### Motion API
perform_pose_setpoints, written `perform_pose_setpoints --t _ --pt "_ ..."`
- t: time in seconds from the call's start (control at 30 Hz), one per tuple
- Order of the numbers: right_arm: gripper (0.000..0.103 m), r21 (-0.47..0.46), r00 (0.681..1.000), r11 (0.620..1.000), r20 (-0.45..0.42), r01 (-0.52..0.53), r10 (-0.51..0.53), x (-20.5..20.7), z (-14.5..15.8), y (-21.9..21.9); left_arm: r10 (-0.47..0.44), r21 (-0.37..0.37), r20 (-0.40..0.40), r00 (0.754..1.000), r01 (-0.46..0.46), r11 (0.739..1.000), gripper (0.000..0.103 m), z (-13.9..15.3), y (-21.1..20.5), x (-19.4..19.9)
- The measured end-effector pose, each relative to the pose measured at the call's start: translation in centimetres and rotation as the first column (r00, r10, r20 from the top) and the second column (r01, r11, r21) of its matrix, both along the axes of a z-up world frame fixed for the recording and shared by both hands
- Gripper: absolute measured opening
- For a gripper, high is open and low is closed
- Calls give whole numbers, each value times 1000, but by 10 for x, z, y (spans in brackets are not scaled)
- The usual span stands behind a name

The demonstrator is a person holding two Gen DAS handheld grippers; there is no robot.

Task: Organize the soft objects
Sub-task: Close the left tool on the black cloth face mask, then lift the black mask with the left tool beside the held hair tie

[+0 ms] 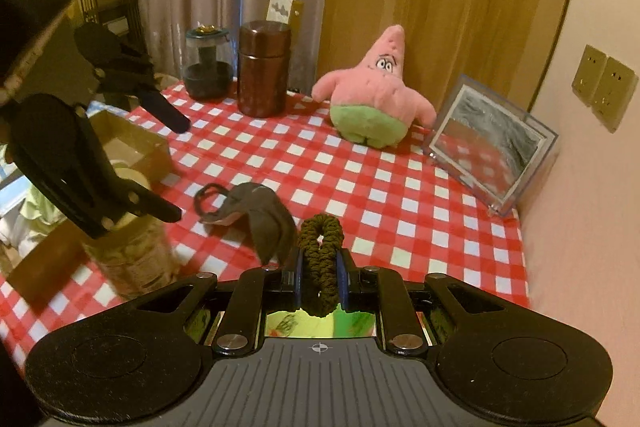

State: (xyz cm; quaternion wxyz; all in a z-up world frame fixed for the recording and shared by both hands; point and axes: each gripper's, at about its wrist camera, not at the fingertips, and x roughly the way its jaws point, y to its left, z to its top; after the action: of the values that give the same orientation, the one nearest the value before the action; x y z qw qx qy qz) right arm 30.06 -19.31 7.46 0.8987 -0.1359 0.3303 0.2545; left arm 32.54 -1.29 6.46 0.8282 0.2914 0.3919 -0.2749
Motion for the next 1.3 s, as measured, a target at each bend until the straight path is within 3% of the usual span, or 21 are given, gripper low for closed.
perform_pose_setpoints --t 0.23,0.63,0.77,0.9,0.97,1.1,1.3 --pt "17 6 999 1000 -40 23 -22 32 -17 -2 -74 151 -58 996 82 985 72 -44 -16 44" --pt "17 33 994 999 -104 41 -37 69 -46 7 -131 251 -129 983 160 955 55 -93 -35 92" --pt "17 38 993 998 -109 48 -43 76 -50 9 -123 252 -144 982 156 955 43 -101 -33 102" --pt "17 36 993 998 -111 56 -52 77 -54 9 -92 230 -157 983 127 965 14 -106 -30 110" --pt "17 37 992 997 -112 65 -61 78 -55 9 -77 216 -162 984 111 970 7 -105 -28 112" --pt "17 34 991 997 -109 75 -71 74 -53 9 -31 182 -142 989 57 982 4 -91 -21 112" --pt "17 46 993 995 -85 85 -81 60 -33 10 82 60 -92 992 -77 995 3 -43 -1 109"
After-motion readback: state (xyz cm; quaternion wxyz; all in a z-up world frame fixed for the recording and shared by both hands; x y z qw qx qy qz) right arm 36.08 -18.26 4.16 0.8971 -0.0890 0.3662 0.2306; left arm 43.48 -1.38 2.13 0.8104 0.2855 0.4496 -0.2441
